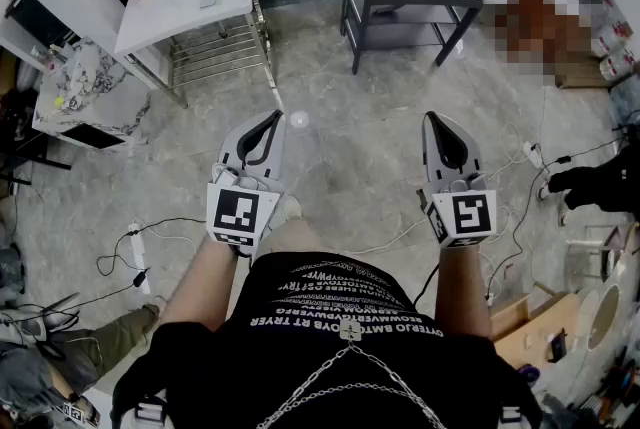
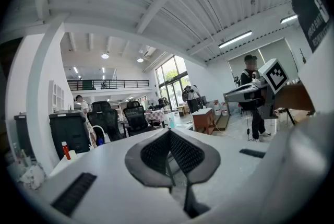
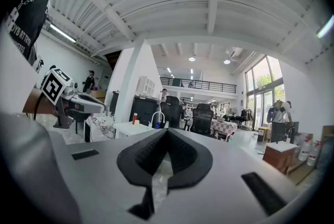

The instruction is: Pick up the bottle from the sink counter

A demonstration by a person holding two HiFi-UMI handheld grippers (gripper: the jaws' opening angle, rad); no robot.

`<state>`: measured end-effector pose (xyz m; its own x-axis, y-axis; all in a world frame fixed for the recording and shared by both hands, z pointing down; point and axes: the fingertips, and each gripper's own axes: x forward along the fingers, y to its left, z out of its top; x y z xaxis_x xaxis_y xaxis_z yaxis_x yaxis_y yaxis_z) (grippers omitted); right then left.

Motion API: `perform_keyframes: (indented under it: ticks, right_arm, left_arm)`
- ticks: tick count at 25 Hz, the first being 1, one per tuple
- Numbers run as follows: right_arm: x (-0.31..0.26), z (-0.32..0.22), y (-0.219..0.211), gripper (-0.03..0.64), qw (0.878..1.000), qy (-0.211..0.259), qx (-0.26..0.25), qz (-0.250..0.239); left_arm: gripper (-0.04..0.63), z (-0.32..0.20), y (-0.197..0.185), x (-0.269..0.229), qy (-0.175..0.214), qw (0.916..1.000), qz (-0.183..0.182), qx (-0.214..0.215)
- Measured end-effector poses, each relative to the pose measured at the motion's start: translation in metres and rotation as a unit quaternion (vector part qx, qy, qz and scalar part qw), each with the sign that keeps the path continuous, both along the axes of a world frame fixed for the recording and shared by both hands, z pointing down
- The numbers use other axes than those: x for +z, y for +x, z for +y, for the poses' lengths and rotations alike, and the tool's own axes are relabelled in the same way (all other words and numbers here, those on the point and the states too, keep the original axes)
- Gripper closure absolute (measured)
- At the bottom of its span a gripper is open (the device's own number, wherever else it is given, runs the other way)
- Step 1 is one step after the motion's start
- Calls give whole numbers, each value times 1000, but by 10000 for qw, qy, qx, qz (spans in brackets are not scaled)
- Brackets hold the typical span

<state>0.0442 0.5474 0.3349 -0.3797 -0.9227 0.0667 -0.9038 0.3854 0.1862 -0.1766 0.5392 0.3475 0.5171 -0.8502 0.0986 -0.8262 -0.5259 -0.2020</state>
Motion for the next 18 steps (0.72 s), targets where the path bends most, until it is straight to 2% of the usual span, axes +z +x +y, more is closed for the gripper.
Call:
perform_keyframes:
  ticks: [5, 9, 12, 18]
  right_arm:
    - [5, -44, -19, 620, 9999, -105, -51, -19]
    - [5, -94, -40, 620, 9998, -101, -160, -118]
    - [2, -133, -60, 611, 9998, -69, -185, -56]
    - [2, -196, -90, 581, 9999, -64, -116, -103]
  left_arm:
    - [590, -50, -21, -2, 29, 9999, 89, -88]
    - [589, -105, -33, -8, 210, 9998, 44, 27]
    - [590, -147, -56, -11, 283, 9995, 97, 74]
    - [590, -222, -85, 3, 113, 9996, 40, 259]
